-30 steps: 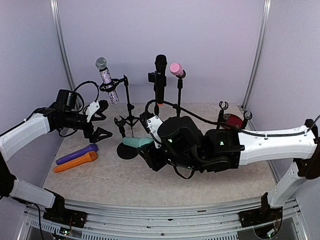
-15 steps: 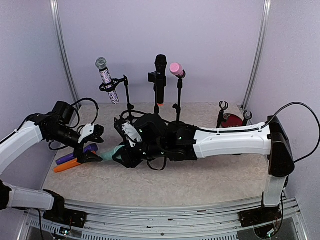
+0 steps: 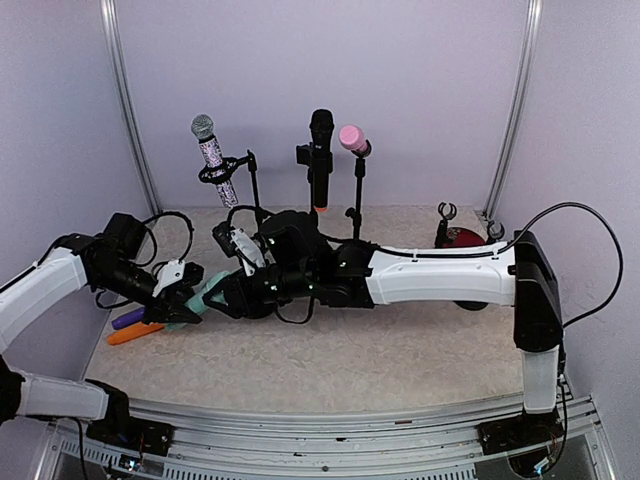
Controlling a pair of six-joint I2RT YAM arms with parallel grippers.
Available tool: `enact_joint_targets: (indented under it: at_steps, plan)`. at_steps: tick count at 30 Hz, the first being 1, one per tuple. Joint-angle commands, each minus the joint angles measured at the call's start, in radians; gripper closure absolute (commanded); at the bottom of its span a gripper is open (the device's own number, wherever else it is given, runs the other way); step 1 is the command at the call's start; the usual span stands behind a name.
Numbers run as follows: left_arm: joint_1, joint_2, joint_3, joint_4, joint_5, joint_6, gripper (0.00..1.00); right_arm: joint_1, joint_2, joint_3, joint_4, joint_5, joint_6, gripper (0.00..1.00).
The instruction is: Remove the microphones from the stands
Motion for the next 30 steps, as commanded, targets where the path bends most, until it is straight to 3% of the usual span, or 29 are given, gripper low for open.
enact_joint_targets:
  at_steps: [1, 4, 9, 19, 23, 27, 30]
  plan:
    - [0.057, 0.003, -0.027, 0.012, -0.108, -0.023, 0.86, -0.011, -0.052, -0.059, 0.015, 0.037, 0.006, 0.26]
    - [0.077, -0.024, -0.082, 0.040, -0.212, -0.012, 0.90, -0.033, -0.120, -0.133, 0.033, 0.070, 0.000, 0.17]
    - [0.098, -0.101, -0.218, 0.107, -0.398, 0.017, 0.94, -0.068, -0.203, -0.196, 0.021, 0.151, -0.022, 0.10]
    - [0.215, -0.153, -0.462, 0.301, -0.605, 0.038, 0.93, -0.077, -0.108, -0.024, -0.154, 0.406, -0.120, 0.04]
    - [0.259, -0.138, -0.473, 0.347, -0.622, 0.035, 0.84, -0.077, -0.028, 0.075, -0.185, 0.436, -0.174, 0.03]
    - [0.268, -0.129, -0.452, 0.324, -0.602, 0.010, 0.63, -0.078, 0.089, 0.241, -0.250, 0.456, -0.226, 0.03]
    - [0.269, -0.138, -0.430, 0.277, -0.563, 0.005, 0.54, -0.081, 0.173, 0.347, -0.294, 0.474, -0.261, 0.03]
